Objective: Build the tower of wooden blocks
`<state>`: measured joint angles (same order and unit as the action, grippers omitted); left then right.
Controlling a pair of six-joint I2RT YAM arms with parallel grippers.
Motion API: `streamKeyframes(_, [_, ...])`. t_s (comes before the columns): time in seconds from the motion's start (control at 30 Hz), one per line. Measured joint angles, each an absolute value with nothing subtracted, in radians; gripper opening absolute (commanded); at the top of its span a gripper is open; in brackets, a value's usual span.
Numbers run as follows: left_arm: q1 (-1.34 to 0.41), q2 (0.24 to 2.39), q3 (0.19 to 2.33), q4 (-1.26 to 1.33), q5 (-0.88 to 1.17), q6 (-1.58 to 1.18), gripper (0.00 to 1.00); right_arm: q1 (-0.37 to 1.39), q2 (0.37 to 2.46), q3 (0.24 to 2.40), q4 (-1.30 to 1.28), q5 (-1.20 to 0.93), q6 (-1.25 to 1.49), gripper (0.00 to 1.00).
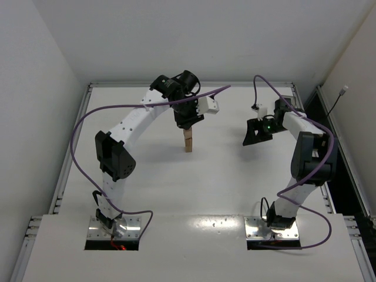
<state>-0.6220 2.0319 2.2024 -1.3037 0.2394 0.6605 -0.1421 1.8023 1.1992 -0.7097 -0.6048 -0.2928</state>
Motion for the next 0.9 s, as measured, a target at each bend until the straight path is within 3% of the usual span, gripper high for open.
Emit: streamKeyframes(0.9, [-0.614, 2.05, 2.202, -1.304, 0.224, 0.646, 0.3, -0.142, 1.818, 1.207, -0.712, -0.605, -0.292, 0.66])
